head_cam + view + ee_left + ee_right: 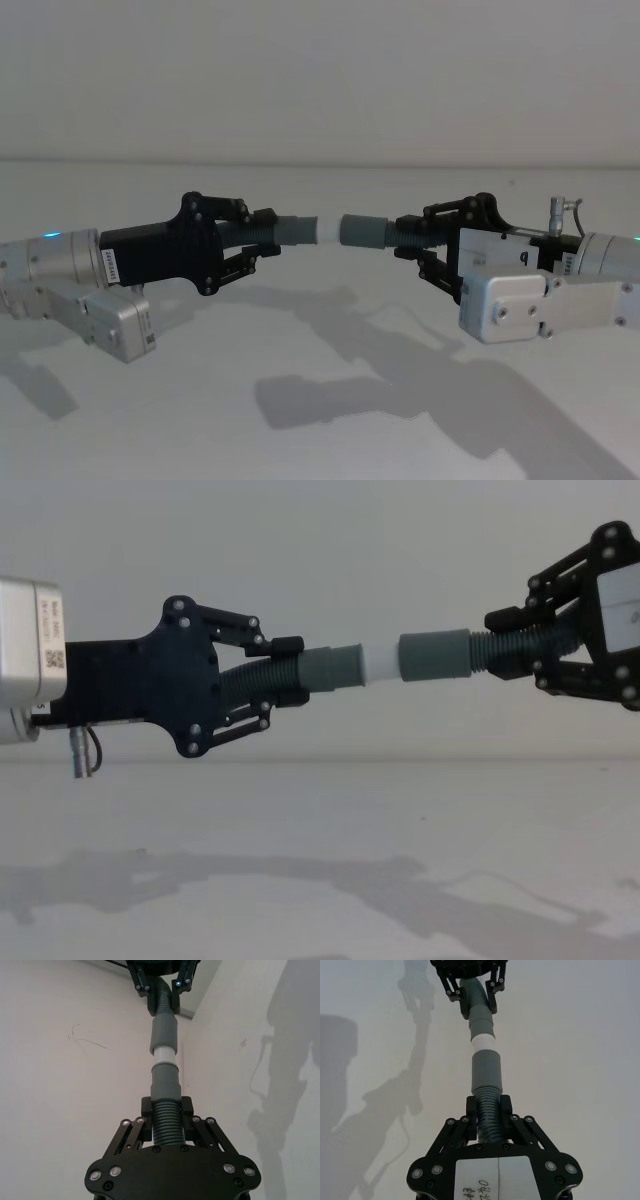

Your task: Use both hands to pick up one end of the pipe from the table, align the ends, and insert them.

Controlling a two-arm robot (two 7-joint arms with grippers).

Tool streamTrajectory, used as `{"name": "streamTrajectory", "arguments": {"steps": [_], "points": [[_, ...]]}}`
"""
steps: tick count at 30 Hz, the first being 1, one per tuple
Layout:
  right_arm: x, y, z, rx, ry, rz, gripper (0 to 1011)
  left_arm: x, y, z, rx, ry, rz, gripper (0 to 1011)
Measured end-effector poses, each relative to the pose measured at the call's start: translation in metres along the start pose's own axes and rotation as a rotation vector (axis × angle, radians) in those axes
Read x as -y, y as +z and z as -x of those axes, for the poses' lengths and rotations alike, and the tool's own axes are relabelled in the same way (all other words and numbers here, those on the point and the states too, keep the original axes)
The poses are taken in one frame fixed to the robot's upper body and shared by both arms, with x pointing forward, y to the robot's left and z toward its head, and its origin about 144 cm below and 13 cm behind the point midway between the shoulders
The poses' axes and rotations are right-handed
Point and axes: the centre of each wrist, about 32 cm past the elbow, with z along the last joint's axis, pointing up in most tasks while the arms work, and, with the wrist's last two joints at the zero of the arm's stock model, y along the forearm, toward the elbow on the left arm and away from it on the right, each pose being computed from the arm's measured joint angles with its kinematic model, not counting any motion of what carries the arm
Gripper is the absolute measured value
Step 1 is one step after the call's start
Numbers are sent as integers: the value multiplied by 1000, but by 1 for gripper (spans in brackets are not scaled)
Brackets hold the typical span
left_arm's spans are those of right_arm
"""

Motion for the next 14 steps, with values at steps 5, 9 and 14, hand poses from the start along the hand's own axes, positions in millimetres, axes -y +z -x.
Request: {"name": "streamTrajectory", "arguments": {"steps": [5,9,14], "points": [[0,0,0,0,0,0,262,0,0,0,0,0,0,330],[0,0,0,0,0,0,262,0,0,0,0,0,0,330],[0,0,0,0,0,0,262,0,0,0,0,0,0,330]]}}
